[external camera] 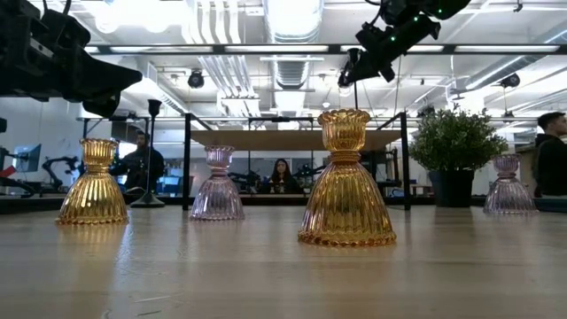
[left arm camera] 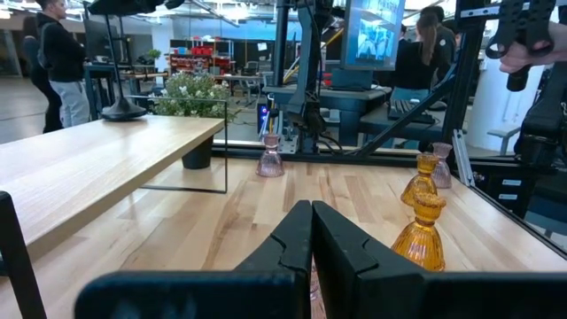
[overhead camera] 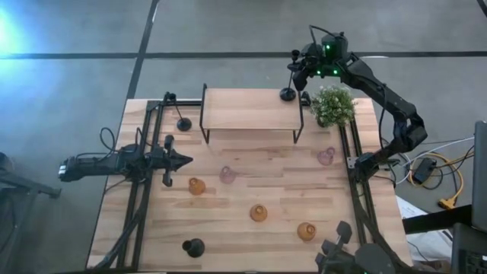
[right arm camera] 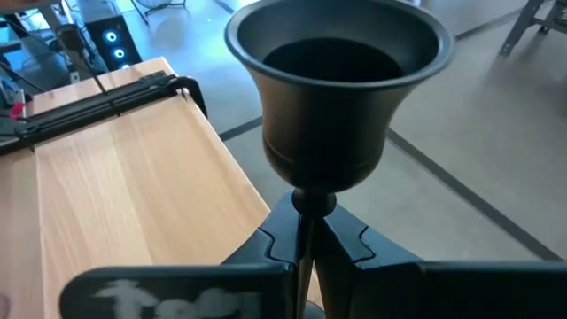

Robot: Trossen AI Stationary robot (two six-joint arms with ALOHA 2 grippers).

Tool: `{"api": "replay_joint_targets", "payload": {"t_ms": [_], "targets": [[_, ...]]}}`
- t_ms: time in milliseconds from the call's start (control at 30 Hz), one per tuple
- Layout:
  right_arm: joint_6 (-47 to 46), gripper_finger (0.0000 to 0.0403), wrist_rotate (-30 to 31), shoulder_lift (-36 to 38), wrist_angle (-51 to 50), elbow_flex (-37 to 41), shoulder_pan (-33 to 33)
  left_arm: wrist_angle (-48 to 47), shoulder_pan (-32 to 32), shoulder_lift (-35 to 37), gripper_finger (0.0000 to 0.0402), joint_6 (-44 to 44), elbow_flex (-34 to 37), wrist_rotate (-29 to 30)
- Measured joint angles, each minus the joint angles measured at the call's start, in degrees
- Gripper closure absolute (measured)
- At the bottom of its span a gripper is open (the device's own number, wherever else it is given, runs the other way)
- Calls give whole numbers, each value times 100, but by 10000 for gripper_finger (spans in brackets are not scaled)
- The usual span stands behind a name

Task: Pick & Place candle stick holders
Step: Put the top right black candle holder on the shelf, then put the top black candle holder on the shelf

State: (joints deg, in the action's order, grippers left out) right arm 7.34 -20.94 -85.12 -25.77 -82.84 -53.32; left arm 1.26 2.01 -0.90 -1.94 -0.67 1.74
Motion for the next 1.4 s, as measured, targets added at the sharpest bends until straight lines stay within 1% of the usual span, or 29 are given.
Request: {"api": "replay_joint_targets", "payload": {"t_ms": [567,767,967,1400], "targets": [[-5,391,-21,13,10,137,-37,2,1,1,388,0,0,2],[-11,372,-11,7,-142,171,-37,1,0,0,387,0,-1,0],[-2,334,-1,13,-185,163,-33,2,-1,-1,388,-2,0,0],[333,198,22,11,-414,163,-37,0,0,-1,388,0,0,1]]}}
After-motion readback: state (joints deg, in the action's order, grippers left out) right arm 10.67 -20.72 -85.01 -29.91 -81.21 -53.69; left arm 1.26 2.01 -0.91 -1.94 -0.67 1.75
